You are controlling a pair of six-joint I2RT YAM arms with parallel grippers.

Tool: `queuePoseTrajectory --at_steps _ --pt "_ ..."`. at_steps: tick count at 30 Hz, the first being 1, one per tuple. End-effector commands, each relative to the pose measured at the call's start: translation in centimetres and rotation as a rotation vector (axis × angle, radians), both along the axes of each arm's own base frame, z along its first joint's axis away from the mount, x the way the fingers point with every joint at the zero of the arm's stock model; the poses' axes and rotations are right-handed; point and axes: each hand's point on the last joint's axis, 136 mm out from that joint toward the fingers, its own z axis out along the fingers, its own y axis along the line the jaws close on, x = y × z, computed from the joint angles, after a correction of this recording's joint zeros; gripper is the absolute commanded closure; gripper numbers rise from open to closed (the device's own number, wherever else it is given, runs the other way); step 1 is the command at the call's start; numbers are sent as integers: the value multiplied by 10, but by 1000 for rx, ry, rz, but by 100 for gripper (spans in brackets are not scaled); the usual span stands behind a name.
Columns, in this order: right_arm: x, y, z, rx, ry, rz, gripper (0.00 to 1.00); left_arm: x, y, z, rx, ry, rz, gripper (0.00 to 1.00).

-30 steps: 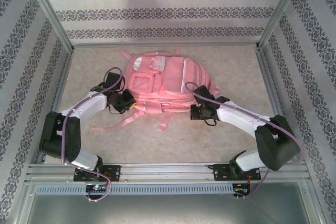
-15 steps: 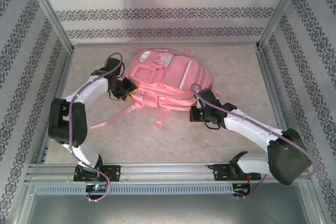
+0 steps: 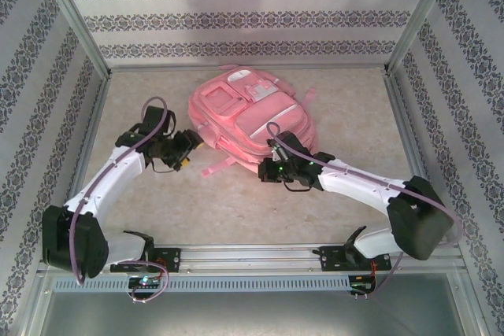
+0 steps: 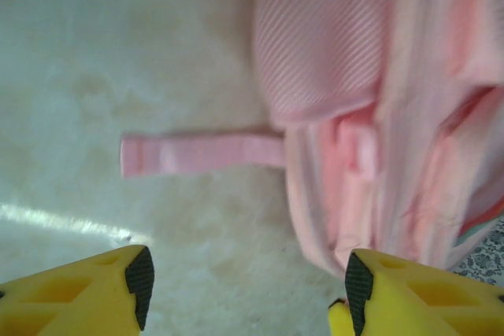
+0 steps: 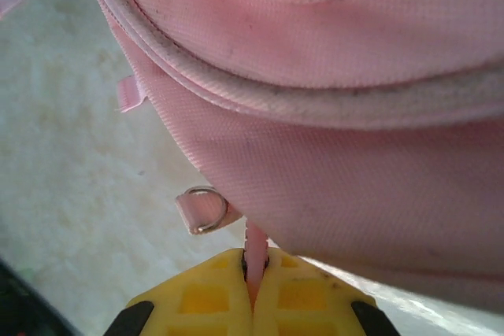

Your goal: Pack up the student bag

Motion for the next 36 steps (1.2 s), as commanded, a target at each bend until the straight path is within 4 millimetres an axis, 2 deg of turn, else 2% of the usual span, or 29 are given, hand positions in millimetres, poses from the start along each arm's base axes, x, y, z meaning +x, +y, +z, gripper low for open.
queuePoseTrajectory --at_steps 1,6,10,16,21,24,27,33,36 --pt "12 36 37 190 -32 3 100 4 -7 11 -59 -31 75 33" --pt "12 50 36 239 -13 19 100 22 -30 17 -81 -93 31 35" --pt "13 55 37 260 -25 15 100 30 -53 12 -99 -101 -28 37" --pt "17 51 36 253 -46 -22 100 37 -70 -12 -142 -41 -43 54" --pt "16 55 39 282 -54 -3 100 47 -85 -15 -143 -41 -31 62" --pt "17 60 44 306 -49 17 100 47 -96 -21 -122 -27 -48 64" --pt "21 60 47 314 -52 7 100 43 -97 -26 -103 -10 -35 66" --pt "29 58 45 341 -38 -12 100 29 -84 -35 -72 7 -4 69" --pt "33 57 46 352 -37 -21 100 27 -84 -41 -70 16 -9 68"
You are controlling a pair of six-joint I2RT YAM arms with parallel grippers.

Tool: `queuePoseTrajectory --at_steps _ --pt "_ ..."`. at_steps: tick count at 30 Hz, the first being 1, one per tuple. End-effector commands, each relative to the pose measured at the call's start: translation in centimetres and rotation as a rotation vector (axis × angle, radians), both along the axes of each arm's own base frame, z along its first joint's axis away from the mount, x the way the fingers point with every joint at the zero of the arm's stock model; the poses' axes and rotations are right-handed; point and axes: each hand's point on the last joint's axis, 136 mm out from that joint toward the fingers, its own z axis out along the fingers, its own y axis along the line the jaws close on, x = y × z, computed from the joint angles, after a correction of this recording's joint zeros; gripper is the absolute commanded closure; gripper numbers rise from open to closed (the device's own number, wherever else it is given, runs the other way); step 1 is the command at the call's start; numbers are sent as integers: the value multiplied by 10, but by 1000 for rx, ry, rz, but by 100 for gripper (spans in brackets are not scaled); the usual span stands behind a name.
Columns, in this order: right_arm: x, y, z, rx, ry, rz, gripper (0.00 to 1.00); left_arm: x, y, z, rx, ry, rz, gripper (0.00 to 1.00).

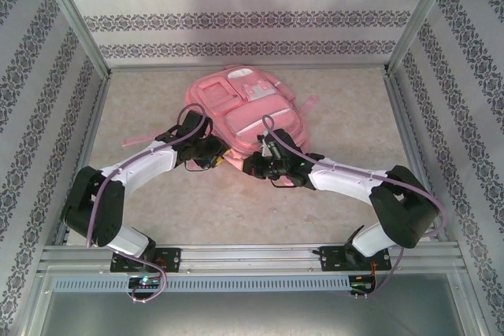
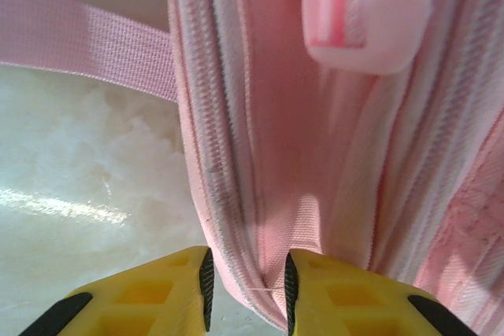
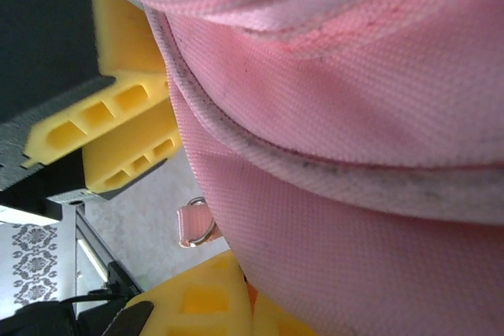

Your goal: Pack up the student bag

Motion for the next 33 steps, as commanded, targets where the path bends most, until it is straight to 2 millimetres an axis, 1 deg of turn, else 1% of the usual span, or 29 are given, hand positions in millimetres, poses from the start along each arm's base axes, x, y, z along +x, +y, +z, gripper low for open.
queuePoseTrajectory --at_steps 1,2,4,6,7,11,14,16,18,20,23,27,33 --pt "22 11 33 105 -96 -10 100 -2 -1 -1 4 -10 9 64" --pt "22 11 34 107 -94 -7 100 0 -1 -3 9 -5 8 58" --pt "23 12 36 113 -94 -8 100 3 -2 -6 17 -2 -4 50" --pt "23 12 37 117 -92 -5 100 8 -5 -7 27 -7 -19 49" --pt "22 13 38 120 -92 0 100 11 -5 -8 32 -7 -23 51" --pt "19 11 35 100 -92 10 100 21 -9 -10 45 -18 -41 71" --pt "12 6 26 30 -84 31 100 26 -6 -11 72 -25 -39 86" --pt "4 3 15 -26 -69 45 100 29 -5 -9 82 -30 -29 94" --pt "-3 -2 6 -99 -65 63 100 30 -3 -9 92 -30 -22 99" --pt "-10 -13 -4 -201 -60 69 100 30 -2 -8 101 -29 -22 100" --pt "-15 -32 -12 -286 -41 29 100 30 0 -7 110 -29 -22 100" --pt "-18 -51 -12 -352 -35 -6 100 27 5 -5 117 -37 -13 100" --pt "-15 -67 -10 -361 -19 -26 100 20 11 -5 121 -39 -13 100"
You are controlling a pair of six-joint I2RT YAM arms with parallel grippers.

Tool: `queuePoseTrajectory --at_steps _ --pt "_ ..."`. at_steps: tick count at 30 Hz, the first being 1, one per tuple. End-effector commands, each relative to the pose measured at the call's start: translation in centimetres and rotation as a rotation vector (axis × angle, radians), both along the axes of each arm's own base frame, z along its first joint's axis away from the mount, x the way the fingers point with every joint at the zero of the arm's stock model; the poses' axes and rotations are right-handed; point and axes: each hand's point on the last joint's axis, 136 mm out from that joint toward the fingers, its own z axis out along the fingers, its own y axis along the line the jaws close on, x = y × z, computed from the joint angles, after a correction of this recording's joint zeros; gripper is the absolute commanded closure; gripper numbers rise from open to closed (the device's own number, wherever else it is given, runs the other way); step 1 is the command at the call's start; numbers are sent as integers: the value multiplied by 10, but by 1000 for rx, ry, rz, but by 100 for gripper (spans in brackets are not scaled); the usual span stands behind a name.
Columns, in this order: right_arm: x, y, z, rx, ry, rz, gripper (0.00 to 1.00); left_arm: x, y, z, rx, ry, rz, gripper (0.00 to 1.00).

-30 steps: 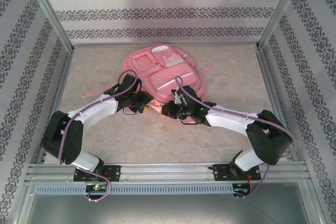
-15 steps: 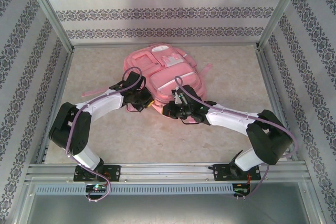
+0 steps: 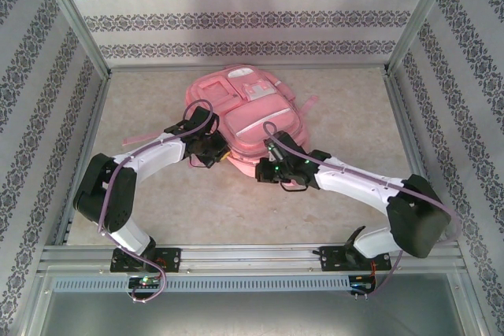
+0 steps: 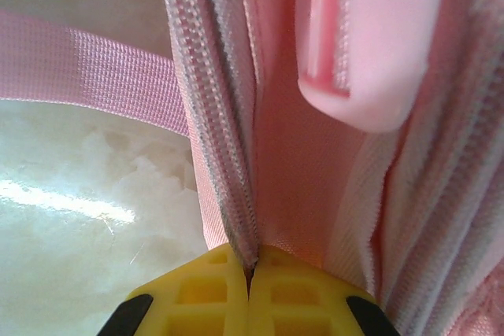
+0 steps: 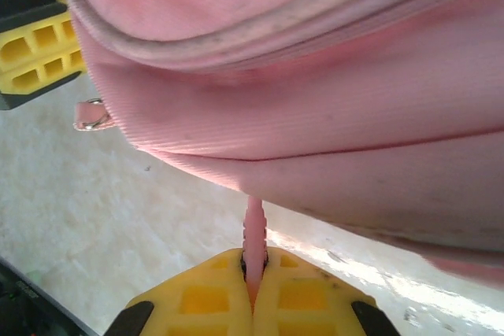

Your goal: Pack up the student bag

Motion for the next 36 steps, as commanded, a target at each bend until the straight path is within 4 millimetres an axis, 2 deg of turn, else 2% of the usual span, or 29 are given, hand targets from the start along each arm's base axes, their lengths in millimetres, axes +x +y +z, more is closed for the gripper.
queuePoseTrajectory --at_steps 1,7,11,16,30,33,36 --pt "3 -22 0 -60 0 -29 100 3 13 10 45 -58 15 100" --pt "13 -36 5 -49 -50 -38 100 -5 21 10 60 -59 7 100" --pt "14 -31 9 -9 -38 6 100 -9 29 10 68 -53 2 100" --pt "11 -27 11 26 -2 42 100 -14 38 12 80 -56 1 100" --pt "-3 -42 2 -42 6 87 100 -23 63 16 109 -55 -12 100" --pt "-4 -33 6 5 4 110 100 -20 68 18 114 -58 -18 100" --pt "-8 -8 19 99 -5 170 100 -16 63 25 113 -63 -66 98"
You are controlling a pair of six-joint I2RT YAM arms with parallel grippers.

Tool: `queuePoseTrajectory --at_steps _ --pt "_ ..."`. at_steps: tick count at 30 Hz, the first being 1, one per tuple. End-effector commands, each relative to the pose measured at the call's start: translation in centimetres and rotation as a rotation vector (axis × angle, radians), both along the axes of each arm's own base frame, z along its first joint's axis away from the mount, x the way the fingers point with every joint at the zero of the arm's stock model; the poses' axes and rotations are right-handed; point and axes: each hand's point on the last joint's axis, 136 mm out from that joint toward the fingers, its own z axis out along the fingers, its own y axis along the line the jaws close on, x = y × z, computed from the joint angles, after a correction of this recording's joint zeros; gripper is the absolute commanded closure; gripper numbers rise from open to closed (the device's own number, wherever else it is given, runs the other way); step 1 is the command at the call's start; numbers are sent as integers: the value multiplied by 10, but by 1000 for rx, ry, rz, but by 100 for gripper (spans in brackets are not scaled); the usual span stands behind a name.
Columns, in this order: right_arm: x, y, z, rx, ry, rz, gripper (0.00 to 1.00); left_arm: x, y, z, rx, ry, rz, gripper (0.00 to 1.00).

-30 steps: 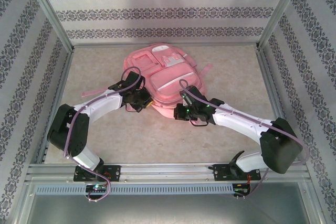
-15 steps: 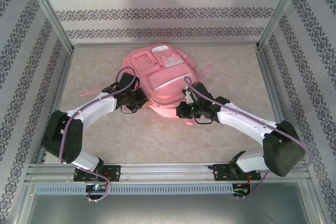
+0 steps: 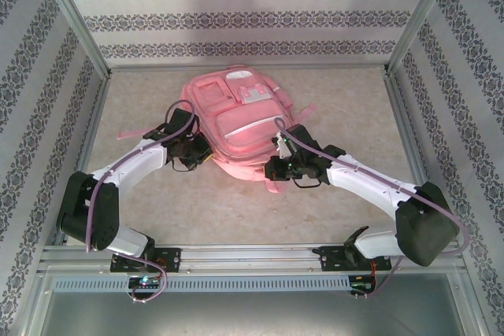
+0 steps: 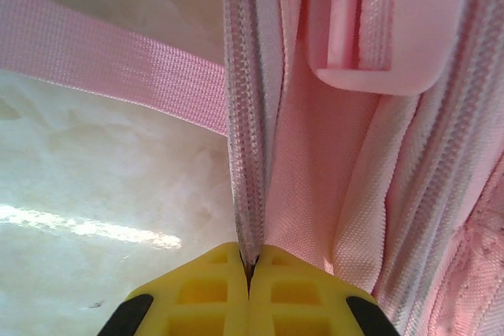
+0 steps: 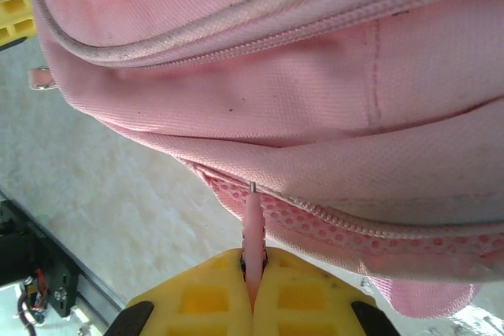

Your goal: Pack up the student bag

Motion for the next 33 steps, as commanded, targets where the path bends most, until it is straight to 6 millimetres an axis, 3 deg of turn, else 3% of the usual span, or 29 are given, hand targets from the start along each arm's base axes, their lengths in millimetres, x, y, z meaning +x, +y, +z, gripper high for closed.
queuePoseTrajectory --at_steps 1,3,5,12,16,22,31,33 --pt "-4 20 12 78 -9 48 100 1 7 17 31 -7 -52 89" --pt "-8 44 27 145 -12 100 100 -2 0 27 -4 3 -76 65" --pt "-8 64 42 194 -25 140 100 -9 -3 39 -27 6 -84 54" --pt "9 96 80 307 -86 156 100 -64 14 69 -56 27 -13 43" --pt "12 110 87 340 -80 189 100 -85 16 68 -117 39 47 40" --pt "-1 121 69 306 -54 270 100 -77 10 63 -145 24 79 42" --pt "-21 113 17 200 -21 264 100 -42 0 32 -84 61 44 51" --pt "-21 105 -3 134 -14 240 100 -35 -3 27 -77 73 34 52"
